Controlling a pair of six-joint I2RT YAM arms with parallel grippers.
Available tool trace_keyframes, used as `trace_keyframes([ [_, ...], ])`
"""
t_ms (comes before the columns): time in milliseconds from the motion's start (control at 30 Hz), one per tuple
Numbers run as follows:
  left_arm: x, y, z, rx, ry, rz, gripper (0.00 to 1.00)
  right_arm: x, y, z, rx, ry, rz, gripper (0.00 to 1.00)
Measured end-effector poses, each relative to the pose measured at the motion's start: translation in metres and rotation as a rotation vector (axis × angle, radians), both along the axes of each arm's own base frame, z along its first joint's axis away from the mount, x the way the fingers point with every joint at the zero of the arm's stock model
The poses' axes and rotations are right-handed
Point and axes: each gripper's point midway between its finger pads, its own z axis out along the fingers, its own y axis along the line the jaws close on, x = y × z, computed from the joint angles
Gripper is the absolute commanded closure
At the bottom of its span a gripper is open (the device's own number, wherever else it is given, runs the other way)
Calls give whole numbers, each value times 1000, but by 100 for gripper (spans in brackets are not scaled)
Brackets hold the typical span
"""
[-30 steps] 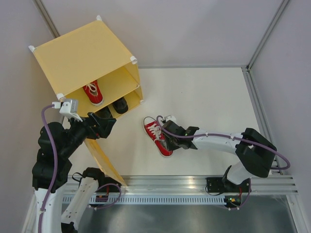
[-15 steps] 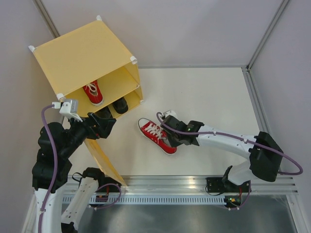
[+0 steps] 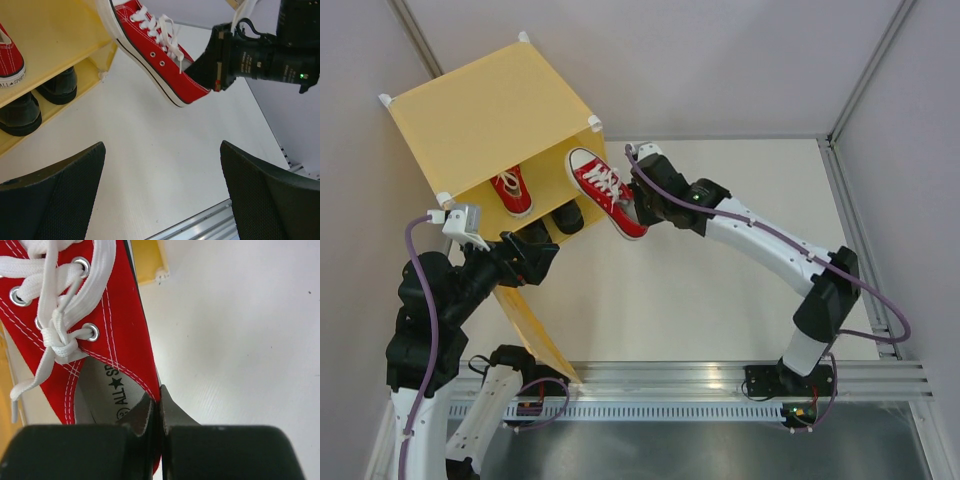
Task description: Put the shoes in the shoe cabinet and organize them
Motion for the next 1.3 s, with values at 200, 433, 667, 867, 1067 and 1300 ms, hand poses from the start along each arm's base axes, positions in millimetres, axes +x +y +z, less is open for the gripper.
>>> trace_keyframes([
  [200,0,0,0,0,0,0,1,41,30,-5,6,2,-16,99],
  [433,-1,0,0,-1,3,-1,2,61,66,-21,60,32,-4,99],
  [667,-1,0,0,0,4,-1,2,72,88,-17,152,3,-10,99],
  [867,-1,0,0,-1,3,-2,2,87,108,-4,235,-63,-7,93],
  [1067,-1,-1,0,-2,2,-4,2,98,127,-15,284,-73,-16,84],
  [1300,-2,-2,0,-3,3,-13,2,107,150,22,432,-159,-5,66],
])
